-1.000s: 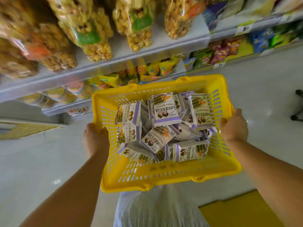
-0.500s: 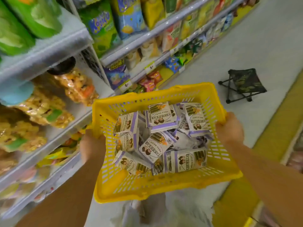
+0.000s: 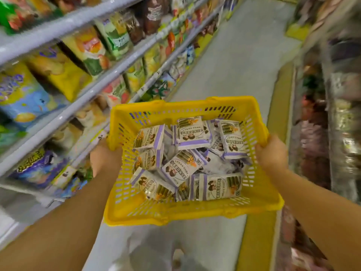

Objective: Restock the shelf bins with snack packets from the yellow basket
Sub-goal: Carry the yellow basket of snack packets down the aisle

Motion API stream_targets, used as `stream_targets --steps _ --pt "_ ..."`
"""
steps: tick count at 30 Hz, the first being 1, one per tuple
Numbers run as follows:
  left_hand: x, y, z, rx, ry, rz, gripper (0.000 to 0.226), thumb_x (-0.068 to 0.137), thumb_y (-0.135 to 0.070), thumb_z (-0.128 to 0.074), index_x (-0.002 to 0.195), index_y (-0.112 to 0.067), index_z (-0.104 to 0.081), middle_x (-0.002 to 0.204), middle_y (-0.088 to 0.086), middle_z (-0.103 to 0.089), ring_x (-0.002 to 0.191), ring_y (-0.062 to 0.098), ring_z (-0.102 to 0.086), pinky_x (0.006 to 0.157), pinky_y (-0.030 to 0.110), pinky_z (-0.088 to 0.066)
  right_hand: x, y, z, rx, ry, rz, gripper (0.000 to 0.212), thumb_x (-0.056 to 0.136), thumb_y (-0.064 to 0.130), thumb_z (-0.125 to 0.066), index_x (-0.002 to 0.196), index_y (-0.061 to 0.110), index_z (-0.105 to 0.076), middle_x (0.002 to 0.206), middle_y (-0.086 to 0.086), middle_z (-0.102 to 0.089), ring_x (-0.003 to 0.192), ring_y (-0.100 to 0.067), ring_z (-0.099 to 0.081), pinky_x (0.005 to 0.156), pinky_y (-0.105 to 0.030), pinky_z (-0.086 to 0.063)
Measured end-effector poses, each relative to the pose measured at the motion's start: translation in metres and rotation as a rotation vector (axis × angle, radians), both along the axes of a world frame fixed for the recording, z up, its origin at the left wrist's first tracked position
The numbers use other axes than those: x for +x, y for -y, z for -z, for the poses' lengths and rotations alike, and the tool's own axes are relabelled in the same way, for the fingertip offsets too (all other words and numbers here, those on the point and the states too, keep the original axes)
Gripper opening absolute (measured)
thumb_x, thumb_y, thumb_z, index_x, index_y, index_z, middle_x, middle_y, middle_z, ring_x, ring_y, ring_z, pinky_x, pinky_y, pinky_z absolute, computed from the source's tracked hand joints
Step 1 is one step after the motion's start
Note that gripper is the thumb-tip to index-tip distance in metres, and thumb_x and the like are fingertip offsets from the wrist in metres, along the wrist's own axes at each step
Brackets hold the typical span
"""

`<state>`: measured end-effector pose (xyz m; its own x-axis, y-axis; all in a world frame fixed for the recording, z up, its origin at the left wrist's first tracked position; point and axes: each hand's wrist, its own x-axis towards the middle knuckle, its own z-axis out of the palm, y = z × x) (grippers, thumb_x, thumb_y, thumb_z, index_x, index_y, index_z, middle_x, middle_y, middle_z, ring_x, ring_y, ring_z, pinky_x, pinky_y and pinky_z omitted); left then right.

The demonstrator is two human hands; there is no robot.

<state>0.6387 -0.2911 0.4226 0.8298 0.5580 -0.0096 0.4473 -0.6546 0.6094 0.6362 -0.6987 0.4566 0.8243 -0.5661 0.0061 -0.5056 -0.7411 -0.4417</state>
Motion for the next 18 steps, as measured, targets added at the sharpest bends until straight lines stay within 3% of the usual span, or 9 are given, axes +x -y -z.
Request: stream_targets --steps 5,10,14,18 --pt "0.116 0.053 -0.008 0.001 0.037 0.152 0.023 0.084 -0.015 -0.065 0.095 0.003 -0.056 0.09 0.03 -0.061 0.09 0.045 -0.058 0.063 0.035 -0.029 0.06 0.053 -0.003 0.004 0.015 0.14 0.02 0.083 0.014 -0.059 0.097 0.001 -0.05 0.1 -0.029 -0.061 0.091 -0.046 -0.059 0.071 -0.045 -0.044" --pt "0.229 0.112 -0.011 0.052 0.083 0.278 0.029 0.083 -0.014 -0.067 0.1 0.009 -0.057 0.096 0.036 -0.06 0.091 0.049 -0.057 0.067 0.043 -0.037 0.125 0.096 0.003 0.029 0.0 0.257 0.027 0.085 0.016 -0.059 0.106 -0.001 -0.054 0.106 -0.029 -0.061 0.098 -0.046 -0.058 0.077 -0.047 -0.046" --pt "0.317 0.157 -0.019 0.032 0.099 0.395 0.028 0.084 -0.014 -0.066 0.105 0.004 -0.061 0.092 0.03 -0.063 0.087 0.047 -0.06 0.065 0.041 -0.039 0.171 0.129 0.004 0.046 -0.012 0.36 0.03 0.085 0.019 -0.06 0.106 -0.001 -0.052 0.105 -0.031 -0.06 0.098 -0.047 -0.058 0.074 -0.046 -0.044" --pt "0.391 0.212 -0.027 0.024 0.122 0.505 0.015 0.086 -0.015 -0.067 0.083 -0.003 -0.058 0.073 0.019 -0.055 0.078 0.044 -0.059 0.058 0.037 -0.033 0.212 0.17 0.005 0.064 -0.003 0.413 0.031 0.087 0.021 -0.061 0.105 -0.002 -0.052 0.103 -0.029 -0.061 0.096 -0.046 -0.058 0.072 -0.046 -0.043"
